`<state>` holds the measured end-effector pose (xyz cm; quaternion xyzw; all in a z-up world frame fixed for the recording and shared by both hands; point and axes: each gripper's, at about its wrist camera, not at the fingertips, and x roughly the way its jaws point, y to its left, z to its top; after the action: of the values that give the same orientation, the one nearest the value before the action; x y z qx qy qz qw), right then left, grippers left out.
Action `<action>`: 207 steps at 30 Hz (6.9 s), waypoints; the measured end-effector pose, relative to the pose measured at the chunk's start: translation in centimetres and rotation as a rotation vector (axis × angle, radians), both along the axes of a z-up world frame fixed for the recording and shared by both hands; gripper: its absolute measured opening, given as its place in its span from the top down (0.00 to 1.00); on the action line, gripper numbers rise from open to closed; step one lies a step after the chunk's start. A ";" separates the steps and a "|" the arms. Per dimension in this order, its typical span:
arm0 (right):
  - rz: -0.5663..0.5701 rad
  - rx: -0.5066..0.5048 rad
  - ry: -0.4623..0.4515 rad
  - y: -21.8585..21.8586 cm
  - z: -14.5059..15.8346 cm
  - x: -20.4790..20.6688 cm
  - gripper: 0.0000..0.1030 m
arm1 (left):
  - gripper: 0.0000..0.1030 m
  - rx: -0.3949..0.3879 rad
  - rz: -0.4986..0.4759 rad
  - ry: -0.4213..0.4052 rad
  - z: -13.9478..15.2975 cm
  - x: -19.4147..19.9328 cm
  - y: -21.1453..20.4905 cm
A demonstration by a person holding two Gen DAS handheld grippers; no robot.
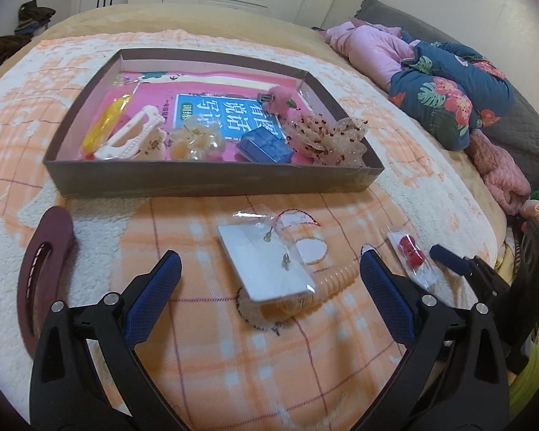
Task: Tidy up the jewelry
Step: 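Grasp the white earring card with left tool while right tool grasps the red bead earring card, then carry the white card into the box with left tool while right tool carries the red earrings, then open left tool to drop the white card while right tool releases the red earrings, then withdraw both open tools from the box, then grasp the maroon hair clip with left tool while right tool grasps the tan coiled hair tie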
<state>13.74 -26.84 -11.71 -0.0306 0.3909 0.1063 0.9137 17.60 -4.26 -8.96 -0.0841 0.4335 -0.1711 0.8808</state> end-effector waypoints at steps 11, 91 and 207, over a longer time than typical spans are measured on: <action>0.108 -0.036 -0.028 1.7 -0.2 -0.6 0.55 | 0.45 0.040 0.007 0.042 -1.5 1.4 -0.5; 0.086 0.017 -0.217 5.0 8.8 10.5 0.59 | 0.66 -0.042 0.108 -0.189 6.2 5.5 6.0; 0.549 -0.180 -0.037 12.9 -0.2 2.9 0.41 | 0.22 0.173 0.216 -0.042 -0.9 -2.6 11.0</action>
<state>16.60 -13.90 -11.89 -0.2182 0.3592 0.3137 0.8514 15.04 6.79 -9.82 -0.0504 0.4164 -0.0388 0.9070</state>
